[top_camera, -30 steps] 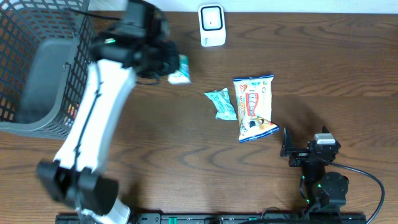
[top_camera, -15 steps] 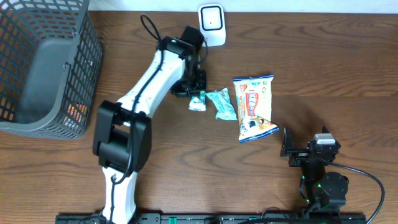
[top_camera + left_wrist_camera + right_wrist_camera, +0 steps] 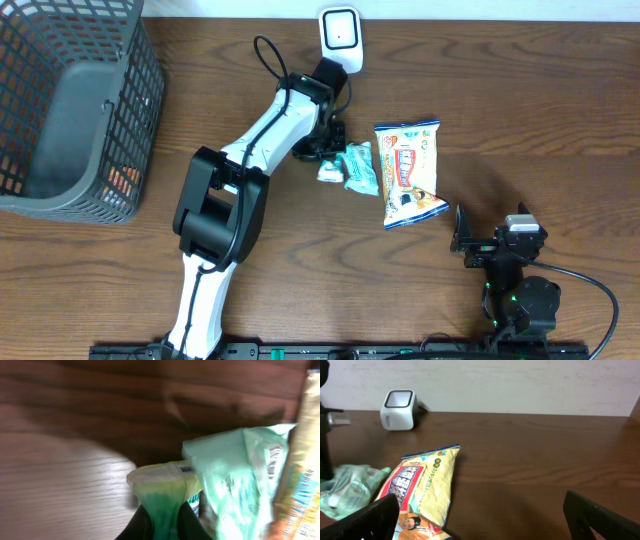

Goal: Scan the item barcode
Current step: 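Place the tissue pack beside the green packet and release, then return the left gripper to the basket and grasp an orange box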

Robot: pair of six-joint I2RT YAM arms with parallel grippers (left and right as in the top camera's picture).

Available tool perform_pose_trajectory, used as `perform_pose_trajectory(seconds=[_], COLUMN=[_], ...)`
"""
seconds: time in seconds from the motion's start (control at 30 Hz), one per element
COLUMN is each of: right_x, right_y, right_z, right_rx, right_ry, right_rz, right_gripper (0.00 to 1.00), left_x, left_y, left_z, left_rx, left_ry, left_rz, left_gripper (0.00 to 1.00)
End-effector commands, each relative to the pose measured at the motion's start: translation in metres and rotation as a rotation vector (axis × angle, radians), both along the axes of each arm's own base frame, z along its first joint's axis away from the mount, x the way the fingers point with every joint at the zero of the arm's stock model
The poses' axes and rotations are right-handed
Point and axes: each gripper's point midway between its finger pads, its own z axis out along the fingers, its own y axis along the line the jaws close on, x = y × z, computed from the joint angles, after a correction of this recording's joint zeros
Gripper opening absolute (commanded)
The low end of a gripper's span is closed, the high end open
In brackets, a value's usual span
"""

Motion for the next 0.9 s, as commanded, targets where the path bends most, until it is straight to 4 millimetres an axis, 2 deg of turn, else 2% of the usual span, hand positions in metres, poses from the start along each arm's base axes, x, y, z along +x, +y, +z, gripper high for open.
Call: perform_pose_trajectory(seconds=[0.0, 0.13, 0.27, 0.37, 0.4, 0.5, 0.63, 0.67, 0.7, 0.73, 0.77, 0.83, 0.87], right_x=[0.000, 0.000, 0.000, 0.000, 0.000, 0.000, 0.000, 0.000, 0.000, 0.000, 0.000, 0.000, 0.000], right_y=[-0.001, -0.001, -0.001, -0.001, -0.001, -0.001, -0.001, -0.001, -0.001, -0.001, -0.001, -0.001, -0.001], right_z=[-0.001, -0.001, -0.001, -0.001, -0.001, -0.001, -0.001, -0.001, -0.001, -0.001, -0.001, -0.001, -0.001], right_rx=[0.010, 0.010, 0.010, 0.010, 0.010, 0.010, 0.010, 0.010, 0.010, 0.010, 0.010, 0.010, 0.010], right_ry=[0.001, 0.001, 0.001, 0.001, 0.001, 0.001, 0.001, 0.001, 0.001, 0.001, 0.001, 0.001, 0.001], right_rz=[-0.006, -0.006, -0.007, -0.006, -0.006, -0.006, -0.006, -0.006, -0.006, -0.006, -0.006, -0.006, -0.006], right_gripper=[0.99, 0.99, 0.99, 0.99, 0.99, 0.99, 0.99, 0.99, 0.99, 0.99, 0.99, 0.99, 0.99], left_x=[-0.006, -0.002, 0.006, 0.015, 0.020, 0.030, 0.044, 0.049, 0.055, 0.058, 0.062, 0.066, 0.067], left_y=[-0.030, -0.027, -0.018, -0.008, -0.001, 0.012, 0.048, 0.062, 0.084, 0.093, 0.116, 0.147, 0.168], left_z=[0.005, 0.006, 0.016, 0.037, 0.054, 0.087, 0.141, 0.156, 0.181, 0.191, 0.218, 0.254, 0.280], left_rx=[-0.137, -0.139, -0.143, -0.155, -0.166, -0.186, -0.157, -0.130, -0.090, -0.076, -0.036, 0.012, 0.041], left_ry=[0.025, 0.008, -0.004, -0.048, -0.089, -0.170, -0.326, -0.375, -0.456, -0.490, -0.578, -0.695, -0.774], left_rz=[-0.044, -0.064, -0.041, -0.060, -0.073, -0.073, -0.033, -0.006, 0.039, 0.057, 0.109, 0.182, 0.234], left_gripper=[0.16, 0.39, 0.45, 0.50, 0.51, 0.55, 0.58, 0.57, 0.57, 0.58, 0.58, 0.59, 0.62])
